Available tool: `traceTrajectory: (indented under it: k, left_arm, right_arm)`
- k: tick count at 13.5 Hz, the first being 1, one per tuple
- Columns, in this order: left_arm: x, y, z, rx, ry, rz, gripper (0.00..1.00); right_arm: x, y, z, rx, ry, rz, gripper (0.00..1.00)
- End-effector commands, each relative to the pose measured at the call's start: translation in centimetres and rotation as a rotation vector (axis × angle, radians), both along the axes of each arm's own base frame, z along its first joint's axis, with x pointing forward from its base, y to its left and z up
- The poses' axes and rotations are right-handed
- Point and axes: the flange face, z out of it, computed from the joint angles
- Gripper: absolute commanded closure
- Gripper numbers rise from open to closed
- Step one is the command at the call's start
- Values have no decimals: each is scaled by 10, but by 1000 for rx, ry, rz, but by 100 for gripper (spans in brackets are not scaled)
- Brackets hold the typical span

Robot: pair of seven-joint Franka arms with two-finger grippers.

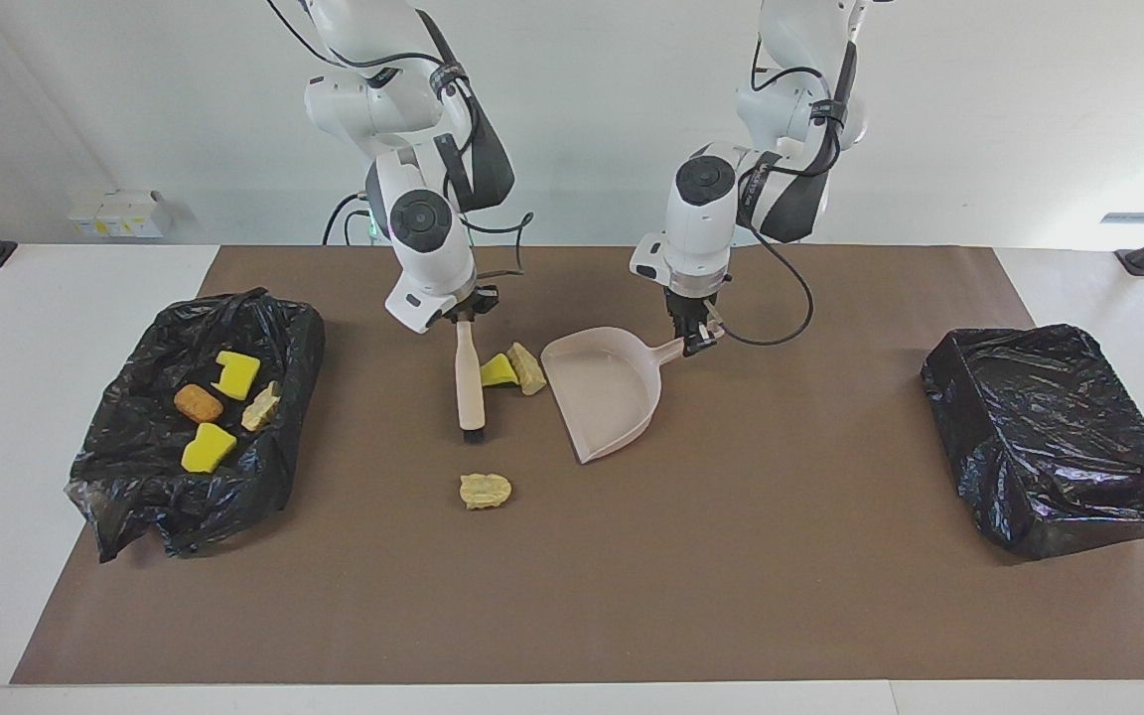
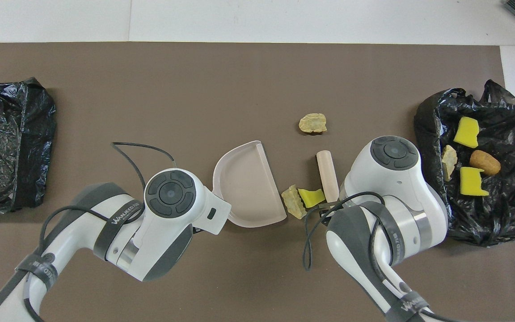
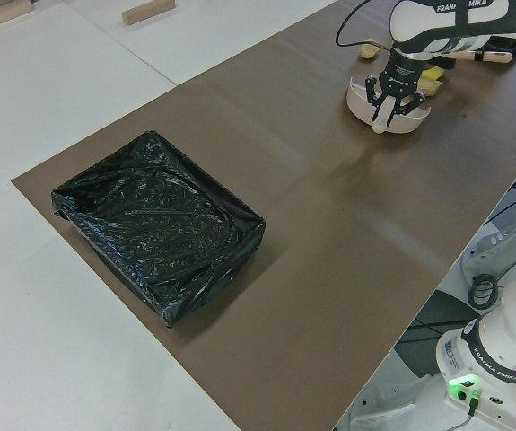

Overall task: Sweep and dump trash in bin
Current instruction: 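Sweep the sponge scraps into the dustpan with the right gripper's brush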

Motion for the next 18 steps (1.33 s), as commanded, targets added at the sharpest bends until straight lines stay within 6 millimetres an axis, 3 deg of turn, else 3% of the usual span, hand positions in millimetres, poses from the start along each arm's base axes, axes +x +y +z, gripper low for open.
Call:
traceTrajectory:
  k: [1, 6, 11, 13, 16, 18]
  left_arm:
    - [-5, 0, -4, 6, -16, -14, 100]
    - [-5, -1, -3, 4, -16, -42, 100]
    - [-6, 2, -8, -14, -33, -83, 100]
    - [-5, 2, -8, -16, -36, -81, 100]
    - [0, 5, -8, -35, -23, -84, 100]
    - [13, 11, -8, -51, -18, -45, 100]
  right_arm:
    - [1, 6, 0, 72, 5, -46, 100]
    - [9, 27, 6, 297, 8, -148, 100]
    - [40, 57, 33, 461, 27, -231, 100]
    - [46, 50, 53, 412, 30, -221, 100]
    - [59, 23, 82, 171, -46, -81, 100]
    - [70, 4, 79, -18, -133, 61, 100]
